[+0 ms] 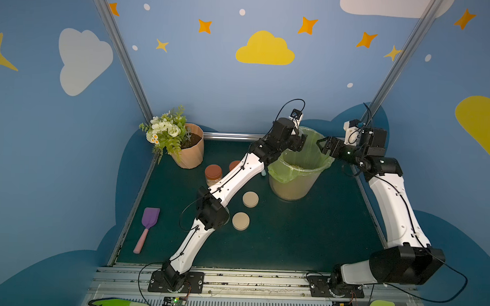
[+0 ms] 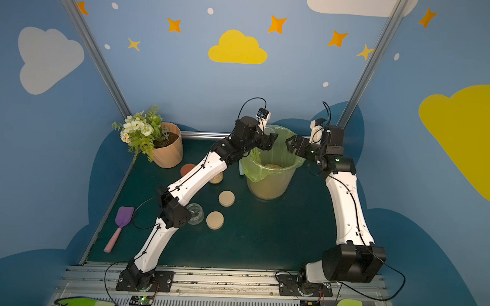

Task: Empty expired oatmeal from jars
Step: Pour the expired oatmeal into the trash bin.

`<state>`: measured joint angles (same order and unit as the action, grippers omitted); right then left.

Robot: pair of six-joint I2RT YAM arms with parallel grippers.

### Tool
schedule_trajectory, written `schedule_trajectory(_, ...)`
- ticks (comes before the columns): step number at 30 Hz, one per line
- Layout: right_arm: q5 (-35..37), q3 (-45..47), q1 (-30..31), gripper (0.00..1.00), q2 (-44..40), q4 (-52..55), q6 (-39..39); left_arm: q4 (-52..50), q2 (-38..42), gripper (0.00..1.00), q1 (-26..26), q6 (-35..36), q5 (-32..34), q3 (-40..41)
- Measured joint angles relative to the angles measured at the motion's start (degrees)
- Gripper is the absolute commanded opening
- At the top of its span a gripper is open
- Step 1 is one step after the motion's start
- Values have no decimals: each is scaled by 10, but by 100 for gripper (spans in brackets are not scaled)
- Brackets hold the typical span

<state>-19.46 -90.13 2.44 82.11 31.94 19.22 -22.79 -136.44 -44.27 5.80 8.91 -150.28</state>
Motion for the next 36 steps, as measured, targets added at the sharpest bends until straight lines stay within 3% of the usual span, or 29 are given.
schedule_trajectory(5, -17, 0, 0, 97, -1, -5, 3, -16, -8, 8, -24, 26, 2, -10)
schedule_trajectory(7, -22, 0, 0, 97, -1, -5, 3, -20, -8, 7, -24, 24, -32, -10)
schedule_trajectory(9, -23, 1, 0, 97, -1, -5, 3, -25, -8, 6, -26, 37, -10, -10)
schedule_trajectory(15, -26, 2, -3, 97, -2, -8, 4, -52, -7, 11, -17, 27, -20, -17)
schedule_trajectory(17, -28, 7, -5, 97, -3, -16, 6, -57, -7, 4, -20, 39, -33, -18)
schedule_trajectory(20, -42, 18, -12, 97, -4, -26, 16, -79, -12, 3, -27, 70, 3, -41)
schedule_trajectory(23, -46, 28, -20, 97, -5, -31, 19, -92, -9, 3, -15, 31, -68, -64)
schedule_trajectory(25, -47, 29, -24, 97, -5, -31, 21, -86, 4, 7, 0, 18, -75, -50)
schedule_trajectory(31, -53, 30, -26, 97, -5, -36, 26, -80, -11, 4, -20, 95, 18, -54)
schedule_trajectory(34, -54, 30, -26, 97, -6, -39, 27, -99, -24, 4, -29, 68, -44, -80)
schedule_trajectory(36, -56, 30, -26, 97, -6, -39, 27, -94, -23, 6, -30, 60, -35, -75)
